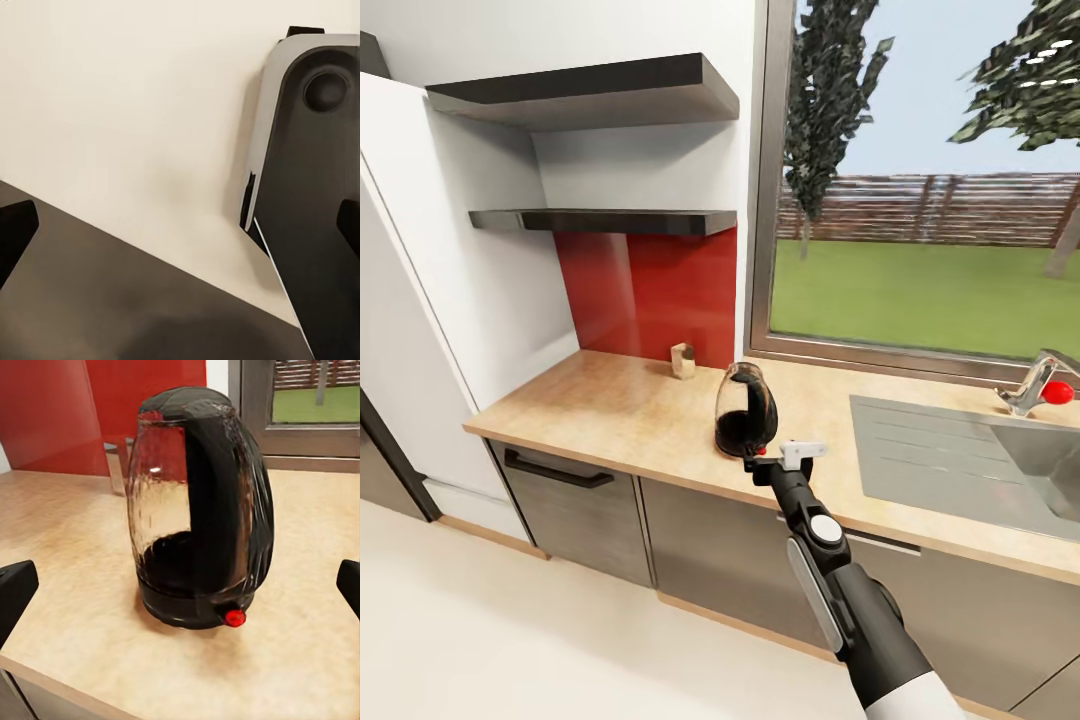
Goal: Set up a coffee station on the kitchen countertop: keep the coffee maker on the countertop, move the bottle of coffee from the kitchen shelf to the counter next to the coffee maker, place a paper coffee filter on top of the coffee maker, put the saucer next to the coffee maker with the coffee cup on the saucer, and place the electric kettle next to the coffee maker.
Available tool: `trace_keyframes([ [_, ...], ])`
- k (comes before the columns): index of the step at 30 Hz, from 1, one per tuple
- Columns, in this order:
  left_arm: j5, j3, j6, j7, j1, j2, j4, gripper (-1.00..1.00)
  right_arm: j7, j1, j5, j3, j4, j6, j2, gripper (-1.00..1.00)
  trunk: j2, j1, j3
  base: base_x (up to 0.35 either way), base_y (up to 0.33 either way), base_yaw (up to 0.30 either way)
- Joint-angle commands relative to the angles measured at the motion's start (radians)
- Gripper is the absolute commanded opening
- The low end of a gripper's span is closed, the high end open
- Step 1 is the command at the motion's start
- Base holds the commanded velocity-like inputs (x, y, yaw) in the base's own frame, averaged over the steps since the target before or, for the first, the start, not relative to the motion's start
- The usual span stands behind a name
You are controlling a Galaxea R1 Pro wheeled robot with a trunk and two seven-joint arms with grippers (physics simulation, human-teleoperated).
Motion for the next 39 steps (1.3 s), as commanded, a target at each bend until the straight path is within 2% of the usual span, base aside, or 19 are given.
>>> trace_keyframes([
  [1,-0.004,0.007,0.000,0.001,-0.001,0.000,0.000,1.00,-0.007,-0.001,-0.009,0.002,-0.001,0.004,-0.001,1.00,-0.002,0.001,-0.002,0.000,0.000,0.000],
  [12,-0.004,0.007,-0.001,0.001,-0.001,0.000,0.000,1.00,-0.009,-0.001,-0.008,0.004,0.006,0.004,-0.003,1.00,-0.002,0.001,-0.002,0.123,-0.028,0.000],
  [17,-0.004,0.007,-0.001,0.001,-0.001,0.000,0.000,1.00,-0.009,-0.001,-0.008,0.004,0.006,0.004,-0.025,1.00,-0.002,0.001,-0.002,0.011,-0.003,0.000],
  [22,-0.003,0.007,-0.001,0.001,-0.001,-0.001,0.000,1.00,-0.009,-0.001,-0.009,0.006,0.009,0.004,-0.036,1.00,-0.002,0.001,-0.002,0.001,0.000,0.000],
  [39,-0.003,0.007,-0.001,0.001,-0.001,0.000,0.000,1.00,-0.009,-0.001,-0.009,0.007,0.039,0.004,-0.037,1.00,-0.002,0.001,-0.002,0.027,0.000,0.000],
])
